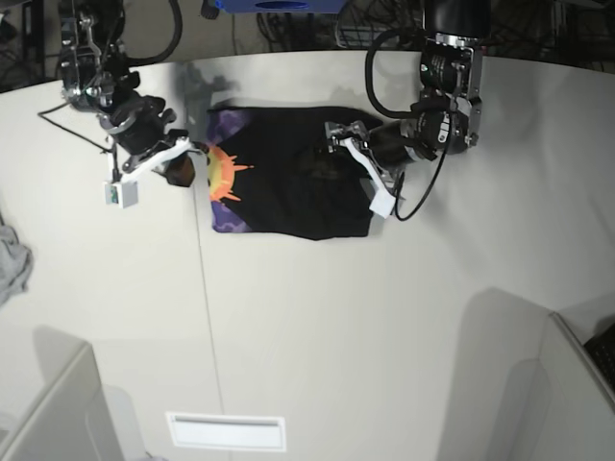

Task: Fold the T-shirt properly
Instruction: 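Grasp the bundle edges with both grippers, then flip the bundle over with the left gripper, exposing the sun print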

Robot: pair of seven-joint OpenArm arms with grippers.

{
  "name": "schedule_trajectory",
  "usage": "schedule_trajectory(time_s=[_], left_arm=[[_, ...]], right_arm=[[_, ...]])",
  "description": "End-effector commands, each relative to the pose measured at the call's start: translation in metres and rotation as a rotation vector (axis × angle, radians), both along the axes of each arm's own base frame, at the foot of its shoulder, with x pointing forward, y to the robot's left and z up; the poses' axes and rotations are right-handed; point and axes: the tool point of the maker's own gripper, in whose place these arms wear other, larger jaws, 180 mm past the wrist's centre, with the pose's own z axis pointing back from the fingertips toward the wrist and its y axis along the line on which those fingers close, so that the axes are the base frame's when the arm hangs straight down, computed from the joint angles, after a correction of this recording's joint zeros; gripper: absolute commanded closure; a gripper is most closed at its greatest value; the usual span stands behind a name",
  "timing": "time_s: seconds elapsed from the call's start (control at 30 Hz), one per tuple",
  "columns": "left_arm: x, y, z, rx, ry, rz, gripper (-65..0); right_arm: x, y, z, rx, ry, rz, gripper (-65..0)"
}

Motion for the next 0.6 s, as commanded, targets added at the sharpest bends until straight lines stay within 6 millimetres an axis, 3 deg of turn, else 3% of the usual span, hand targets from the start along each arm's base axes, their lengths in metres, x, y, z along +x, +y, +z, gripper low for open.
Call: schedule_trajectory(time_s=[0.0, 0.07, 0.2, 0.3, 0.4, 0.57], left_arm=[[0.004, 0.001, 0.003, 0.005, -0.009, 0.003, -53.5], [0.009, 0.004, 0.004, 0.012, -0.002, 0.018, -39.2], [0.012, 0.007, 0.002, 0.022, 0.020, 0.037, -2.6], [0.009, 0.012, -0.001, 0.049, 0.027, 0.015, 0.0], [0.006, 0.013, -0.002, 0.149, 0.027, -0.150, 0.0], [0.009, 0.043, -0.002, 0.379, -0.014, -0.396, 0.0]], right_arm=[[0.007, -0.005, 0.010, -0.012, -0.045, -0.001, 0.0], [0.005, -0.007, 0.008, -0.017, -0.038, -0.002, 0.0], [0.003, -0.010, 0.007, -0.019, -0.034, -0.012, 0.0], [0.003, -0.010, 0.007, -0.019, -0.034, -0.012, 0.0], [0.004, -0.011, 0.007, -0.019, -0.037, -0.015, 0.0], [0.001, -0.011, 0.005, -0.018, -0.028, -0.015, 0.0]])
